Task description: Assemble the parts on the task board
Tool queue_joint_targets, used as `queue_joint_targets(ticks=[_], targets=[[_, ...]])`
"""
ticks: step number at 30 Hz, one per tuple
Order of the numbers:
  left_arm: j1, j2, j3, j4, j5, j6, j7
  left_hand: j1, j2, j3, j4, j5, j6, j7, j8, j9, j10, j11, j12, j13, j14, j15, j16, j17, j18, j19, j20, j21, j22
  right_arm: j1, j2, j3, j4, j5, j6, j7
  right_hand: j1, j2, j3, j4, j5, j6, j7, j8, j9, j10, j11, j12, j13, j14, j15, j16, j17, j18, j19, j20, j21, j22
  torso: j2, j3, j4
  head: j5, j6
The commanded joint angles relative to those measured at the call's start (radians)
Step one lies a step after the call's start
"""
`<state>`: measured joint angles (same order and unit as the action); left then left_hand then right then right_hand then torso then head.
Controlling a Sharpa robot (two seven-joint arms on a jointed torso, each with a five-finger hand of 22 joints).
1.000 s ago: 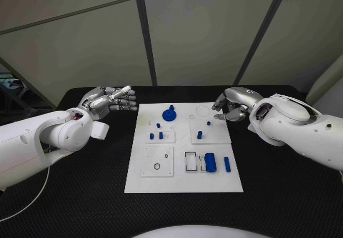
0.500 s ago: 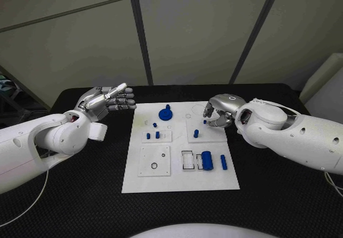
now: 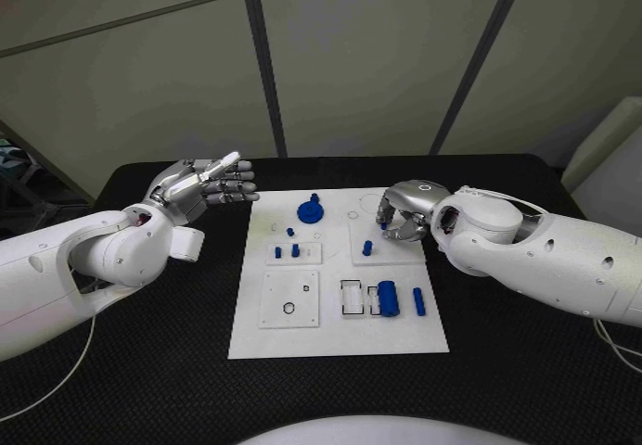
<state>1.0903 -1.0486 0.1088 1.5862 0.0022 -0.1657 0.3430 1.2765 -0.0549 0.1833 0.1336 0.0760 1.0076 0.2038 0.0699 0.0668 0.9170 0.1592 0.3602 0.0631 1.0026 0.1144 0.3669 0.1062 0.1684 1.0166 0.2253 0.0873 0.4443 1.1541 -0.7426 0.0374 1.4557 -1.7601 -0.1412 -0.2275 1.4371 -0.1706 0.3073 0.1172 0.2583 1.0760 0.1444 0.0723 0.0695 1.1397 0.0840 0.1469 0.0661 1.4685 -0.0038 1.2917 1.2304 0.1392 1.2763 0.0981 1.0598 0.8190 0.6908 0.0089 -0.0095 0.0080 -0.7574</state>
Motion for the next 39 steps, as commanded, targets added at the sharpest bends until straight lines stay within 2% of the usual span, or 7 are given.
queue_joint_targets(ticks=[1, 15, 20, 33, 39], targets=[[0.001, 0.002, 0.001, 0.001, 0.006, 0.019, 0.021, 0.007, 0.007, 0.000, -0.008, 0.000, 0.002, 0.006, 0.003, -0.001, 0.006, 0.002, -0.003, 0.000, 0.006, 0.001, -0.004, -0.002, 0.016, 0.007, -0.003, -0.007, -0.002, 0.000, 0.005, -0.001, -0.003, -0.014, 0.004, 0.002, 0.009, 0.005, 0.012, -0.001, 0.002, 0.002, 0.004, -0.002, 0.000, 0.001, 0.000, 0.004, -0.001, 0.052, 0.001, 0.007, 0.001, -0.008, 0.005, -0.001, 0.011, 0.013, 0.000, 0.0003, -0.0007, 0.001, -0.001], [0.001, 0.007, 0.001, -0.004, 0.006, 0.026, 0.019, 0.010, 0.007, 0.001, -0.012, 0.001, 0.003, 0.006, 0.003, -0.001, 0.006, 0.002, -0.003, 0.000, 0.008, 0.001, -0.005, -0.003, 0.016, 0.009, -0.003, -0.008, -0.005, 0.000, 0.022, -0.001, -0.028, -0.022, 0.007, 0.003, 0.023, 0.017, 0.057, -0.014, -0.021, 0.012, 0.003, 0.000, 0.001, 0.009, -0.001, 0.008, -0.001, 0.050, 0.000, 0.025, 0.011, -0.010, -0.003, -0.001, 0.045, 0.047, 0.000, 0.0010, -0.0002, 0.001, -0.005], [0.001, 0.007, 0.001, -0.005, 0.006, 0.026, 0.018, 0.011, 0.008, 0.002, -0.013, 0.001, 0.003, 0.006, 0.003, -0.001, 0.006, 0.002, -0.003, 0.000, 0.009, 0.001, -0.006, -0.003, 0.015, 0.010, -0.003, -0.008, -0.006, 0.000, 0.021, -0.001, -0.026, -0.028, 0.014, 0.002, 0.044, 0.030, 0.092, -0.038, -0.028, 0.045, -0.004, 0.014, 0.007, 0.043, -0.011, 0.023, 0.003, 0.051, -0.007, 0.038, 0.020, -0.012, -0.001, -0.005, 0.073, 0.079, -0.001, 0.0006, -0.0013, 0.002, -0.007], [0.001, 0.010, 0.001, -0.014, 0.006, 0.027, 0.018, 0.013, 0.008, 0.002, -0.015, 0.001, 0.003, 0.006, 0.003, -0.001, 0.006, 0.002, -0.003, 0.000, 0.009, 0.001, -0.007, -0.004, 0.015, 0.011, -0.003, -0.009, -0.007, 0.000, 0.018, -0.001, -0.018, -0.052, -0.019, -0.007, 0.055, 0.045, 0.136, -0.092, -0.048, 0.099, -0.015, 0.035, 0.016, 0.100, -0.027, 0.044, 0.016, 0.052, -0.021, 0.058, 0.034, -0.018, -0.002, -0.018, 0.119, 0.130, -0.001, 0.0006, -0.0011, 0.000, -0.008], [0.001, 0.010, 0.001, -0.016, 0.006, 0.028, 0.018, 0.013, 0.008, 0.002, -0.016, 0.001, 0.003, 0.007, 0.003, -0.001, 0.006, 0.002, -0.003, 0.000, 0.010, 0.001, -0.007, -0.004, 0.015, 0.011, -0.003, -0.009, -0.008, -0.001, 0.017, -0.001, -0.014, -0.065, -0.066, -0.014, 0.057, 0.054, 0.153, -0.110, -0.051, 0.102, -0.015, 0.033, 0.017, 0.104, -0.028, 0.042, 0.019, 0.052, -0.021, 0.063, 0.036, -0.019, -0.004, -0.021, 0.130, 0.142, 0.000, 0.0007, -0.0027, -0.001, -0.007]])
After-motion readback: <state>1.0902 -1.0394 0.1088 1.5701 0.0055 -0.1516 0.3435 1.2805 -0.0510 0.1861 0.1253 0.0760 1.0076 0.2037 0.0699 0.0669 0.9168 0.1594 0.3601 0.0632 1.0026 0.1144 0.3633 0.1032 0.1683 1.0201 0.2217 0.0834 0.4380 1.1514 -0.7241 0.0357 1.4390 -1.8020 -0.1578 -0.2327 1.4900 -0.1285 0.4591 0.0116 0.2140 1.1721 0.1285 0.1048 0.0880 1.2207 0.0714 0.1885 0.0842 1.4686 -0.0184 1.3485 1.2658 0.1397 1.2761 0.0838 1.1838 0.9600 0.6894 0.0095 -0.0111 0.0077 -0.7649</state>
